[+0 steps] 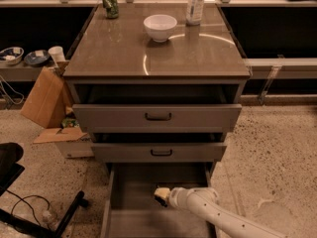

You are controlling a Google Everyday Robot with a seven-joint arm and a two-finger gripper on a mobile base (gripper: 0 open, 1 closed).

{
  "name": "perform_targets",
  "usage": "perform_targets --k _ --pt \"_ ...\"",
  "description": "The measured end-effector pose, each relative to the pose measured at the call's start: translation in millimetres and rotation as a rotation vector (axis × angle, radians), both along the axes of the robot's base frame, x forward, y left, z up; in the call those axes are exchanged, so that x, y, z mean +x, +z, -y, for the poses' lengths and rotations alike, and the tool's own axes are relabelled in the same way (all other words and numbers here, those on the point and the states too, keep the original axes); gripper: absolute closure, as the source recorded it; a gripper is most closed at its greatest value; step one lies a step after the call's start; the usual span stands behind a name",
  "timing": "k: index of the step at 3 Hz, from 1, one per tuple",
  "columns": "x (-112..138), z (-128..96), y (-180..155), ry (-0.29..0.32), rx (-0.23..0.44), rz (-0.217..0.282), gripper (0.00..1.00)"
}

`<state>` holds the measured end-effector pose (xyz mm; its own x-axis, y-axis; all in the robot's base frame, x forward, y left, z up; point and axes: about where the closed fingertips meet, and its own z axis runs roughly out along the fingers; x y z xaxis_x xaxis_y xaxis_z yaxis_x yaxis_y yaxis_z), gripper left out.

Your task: Place rxbar blueberry into bottom drawer

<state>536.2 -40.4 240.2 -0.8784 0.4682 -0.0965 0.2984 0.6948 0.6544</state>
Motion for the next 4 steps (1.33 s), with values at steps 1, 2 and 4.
perform_targets --k 1,2,4 --pt "17 -6 0 -0.023 -0.057 0.046 1.00" --pt "32 -6 4 -0.025 -0.112 0.078 1.00" --pt "55 -3 38 -0.071 -0.074 0.121 0.57"
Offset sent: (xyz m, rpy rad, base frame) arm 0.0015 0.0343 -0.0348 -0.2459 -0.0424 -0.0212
